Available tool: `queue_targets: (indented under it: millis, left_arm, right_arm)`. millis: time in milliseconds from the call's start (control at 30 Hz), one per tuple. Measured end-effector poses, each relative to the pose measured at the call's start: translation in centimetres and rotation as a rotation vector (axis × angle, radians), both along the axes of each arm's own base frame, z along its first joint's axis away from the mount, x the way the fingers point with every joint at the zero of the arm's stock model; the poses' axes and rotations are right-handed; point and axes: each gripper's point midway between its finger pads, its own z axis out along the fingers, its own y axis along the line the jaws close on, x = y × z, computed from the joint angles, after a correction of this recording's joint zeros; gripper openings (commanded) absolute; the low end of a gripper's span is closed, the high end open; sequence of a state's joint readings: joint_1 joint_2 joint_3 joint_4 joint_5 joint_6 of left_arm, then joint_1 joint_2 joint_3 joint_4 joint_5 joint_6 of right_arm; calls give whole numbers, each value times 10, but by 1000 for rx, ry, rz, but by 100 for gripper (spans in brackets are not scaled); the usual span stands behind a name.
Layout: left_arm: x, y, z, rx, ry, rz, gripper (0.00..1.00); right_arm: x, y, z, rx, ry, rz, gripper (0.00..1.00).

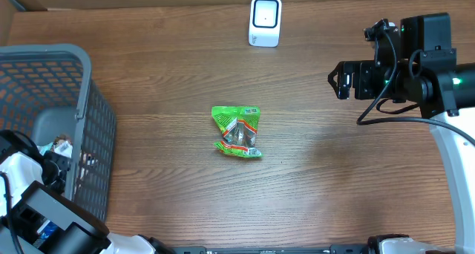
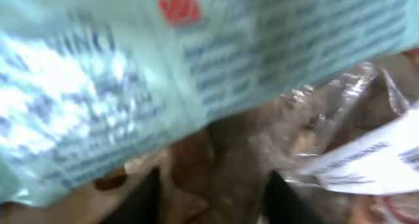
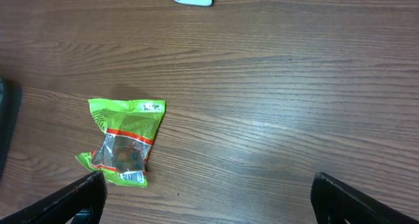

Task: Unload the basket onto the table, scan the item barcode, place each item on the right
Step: 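Reach the left gripper into the basket and grasp the mushroom bag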

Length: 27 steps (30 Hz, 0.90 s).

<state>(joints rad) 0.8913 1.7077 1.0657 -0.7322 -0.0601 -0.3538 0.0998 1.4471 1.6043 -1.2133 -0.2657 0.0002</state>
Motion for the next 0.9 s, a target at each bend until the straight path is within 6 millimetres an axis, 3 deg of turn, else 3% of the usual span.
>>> queue_targets:
  millis: [33, 267, 467, 533, 667, 900]
  left_arm:
    - [1, -1, 0, -6, -4, -5, 4]
    - [3, -10, 2, -70, -5, -17, 4]
    - [6, -33, 16, -239, 5, -31, 4]
    - [14, -34, 33, -265, -22, -43, 4]
    - [38, -23, 89, -231, -108, -85, 4]
    - [55, -24, 214, -25, -291, -182, 4]
  right_arm:
    - [0, 0, 0, 0, 0, -1, 100]
    - [0, 0, 0, 0, 1, -1, 100]
    - [0, 0, 0, 0, 2, -1, 100]
    - [-1, 0, 0, 0, 2, -1, 100]
    - [0, 0, 0, 0, 2, 0, 100]
    - [0, 0, 0, -1, 2, 0, 100]
